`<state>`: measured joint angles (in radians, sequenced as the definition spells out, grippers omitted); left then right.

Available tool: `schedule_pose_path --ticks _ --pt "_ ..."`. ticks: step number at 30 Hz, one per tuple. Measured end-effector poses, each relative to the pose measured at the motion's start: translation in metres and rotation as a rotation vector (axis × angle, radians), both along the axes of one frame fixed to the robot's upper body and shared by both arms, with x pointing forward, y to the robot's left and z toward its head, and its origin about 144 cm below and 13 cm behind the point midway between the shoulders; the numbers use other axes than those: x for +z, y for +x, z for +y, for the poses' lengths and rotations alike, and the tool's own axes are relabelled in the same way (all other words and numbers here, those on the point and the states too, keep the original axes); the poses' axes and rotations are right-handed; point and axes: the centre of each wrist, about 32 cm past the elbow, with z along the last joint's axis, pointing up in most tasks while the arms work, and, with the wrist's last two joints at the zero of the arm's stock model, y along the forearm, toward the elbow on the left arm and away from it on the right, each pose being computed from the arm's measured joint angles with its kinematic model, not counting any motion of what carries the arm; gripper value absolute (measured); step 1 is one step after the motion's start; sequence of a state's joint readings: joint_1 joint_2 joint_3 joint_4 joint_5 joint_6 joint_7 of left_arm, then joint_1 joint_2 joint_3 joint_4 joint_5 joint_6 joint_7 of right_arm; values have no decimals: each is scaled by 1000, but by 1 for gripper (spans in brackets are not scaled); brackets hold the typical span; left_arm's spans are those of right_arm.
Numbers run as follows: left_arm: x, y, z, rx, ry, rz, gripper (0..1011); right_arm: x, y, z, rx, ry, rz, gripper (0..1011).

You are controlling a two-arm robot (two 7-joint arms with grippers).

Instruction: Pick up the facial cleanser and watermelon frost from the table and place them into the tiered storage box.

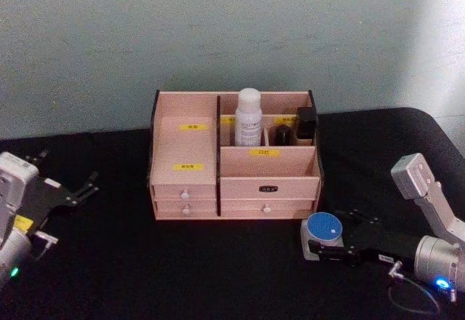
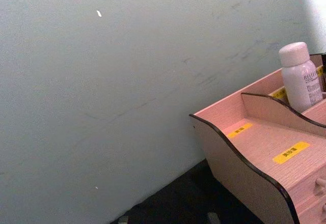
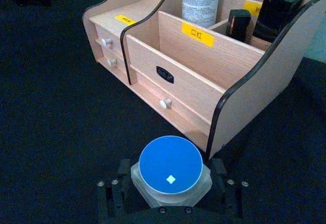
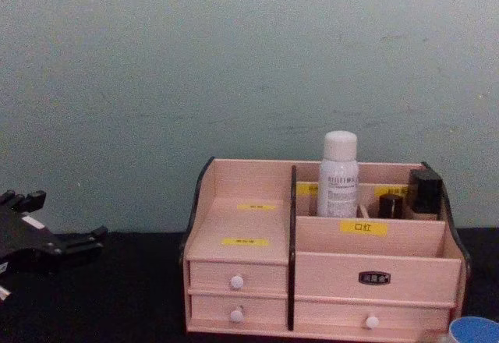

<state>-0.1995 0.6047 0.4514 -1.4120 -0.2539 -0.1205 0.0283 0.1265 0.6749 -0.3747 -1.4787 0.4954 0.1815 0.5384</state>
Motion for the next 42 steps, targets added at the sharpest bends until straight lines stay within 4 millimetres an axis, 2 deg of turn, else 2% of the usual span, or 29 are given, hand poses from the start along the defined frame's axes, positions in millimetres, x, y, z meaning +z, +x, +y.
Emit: schedule_pose_path --ticks 42 --pt "0 0 0 0 0 0 1001 -3 3 2 -13 9 -1 1002"
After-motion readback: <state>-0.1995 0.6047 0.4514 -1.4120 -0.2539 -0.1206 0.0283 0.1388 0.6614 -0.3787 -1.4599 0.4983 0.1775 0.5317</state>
